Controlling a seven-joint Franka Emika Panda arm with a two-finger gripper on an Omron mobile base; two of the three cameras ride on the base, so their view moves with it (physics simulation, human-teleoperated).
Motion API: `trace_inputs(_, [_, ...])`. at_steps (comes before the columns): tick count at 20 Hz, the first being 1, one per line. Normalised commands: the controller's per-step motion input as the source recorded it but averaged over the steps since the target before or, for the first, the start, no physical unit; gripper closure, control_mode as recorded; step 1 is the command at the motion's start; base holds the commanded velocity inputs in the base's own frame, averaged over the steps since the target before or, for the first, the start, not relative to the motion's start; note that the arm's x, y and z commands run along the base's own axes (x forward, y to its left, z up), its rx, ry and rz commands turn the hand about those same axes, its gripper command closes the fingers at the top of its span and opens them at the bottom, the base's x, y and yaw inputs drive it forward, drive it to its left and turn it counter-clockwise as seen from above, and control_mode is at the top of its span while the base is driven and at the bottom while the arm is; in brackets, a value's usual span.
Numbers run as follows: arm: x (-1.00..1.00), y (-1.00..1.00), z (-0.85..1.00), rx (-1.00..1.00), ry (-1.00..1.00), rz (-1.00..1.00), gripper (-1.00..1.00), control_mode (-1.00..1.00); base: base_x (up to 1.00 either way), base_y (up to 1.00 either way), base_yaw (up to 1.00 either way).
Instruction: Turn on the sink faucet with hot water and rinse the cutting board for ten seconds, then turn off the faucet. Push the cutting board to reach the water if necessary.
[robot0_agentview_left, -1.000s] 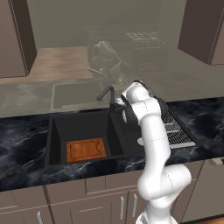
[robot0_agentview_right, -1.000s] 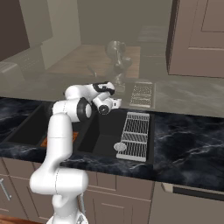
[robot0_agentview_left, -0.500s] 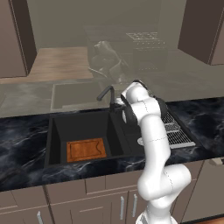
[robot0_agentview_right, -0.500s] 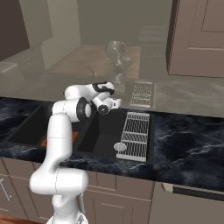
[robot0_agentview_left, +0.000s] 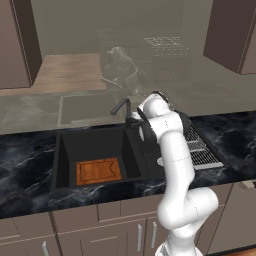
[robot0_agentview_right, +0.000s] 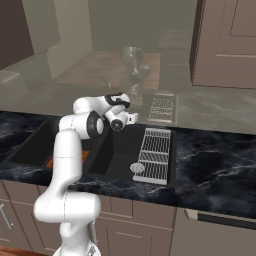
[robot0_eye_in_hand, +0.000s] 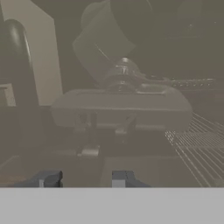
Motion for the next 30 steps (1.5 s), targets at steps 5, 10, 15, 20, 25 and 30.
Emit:
trace_inputs(5, [-0.2, -0.58, 0.0, 0.0, 0.0, 0.0, 1.0, -1.0, 0.0, 0.0, 0.0])
trace_inputs(10, [-0.2, -0.66, 0.0, 0.0, 0.0, 0.0, 1.0, -1.0, 0.0, 0.0, 0.0])
trace_inputs(15, [-0.28, -0.64, -0.05, 0.0, 0.0, 0.0, 1.0, -1.0, 0.0, 0.0, 0.0])
trace_inputs(20, [-0.35, -0.63, -0.14, 0.0, 0.0, 0.0, 1.0, -1.0, 0.0, 0.0, 0.0])
trace_inputs(25, [-0.33, -0.67, -0.14, 0.0, 0.0, 0.0, 1.0, -1.0, 0.0, 0.0, 0.0])
trace_inputs(30, [-0.3, -0.6, -0.15, 0.0, 0.0, 0.0, 1.0, -1.0, 0.0, 0.0, 0.0])
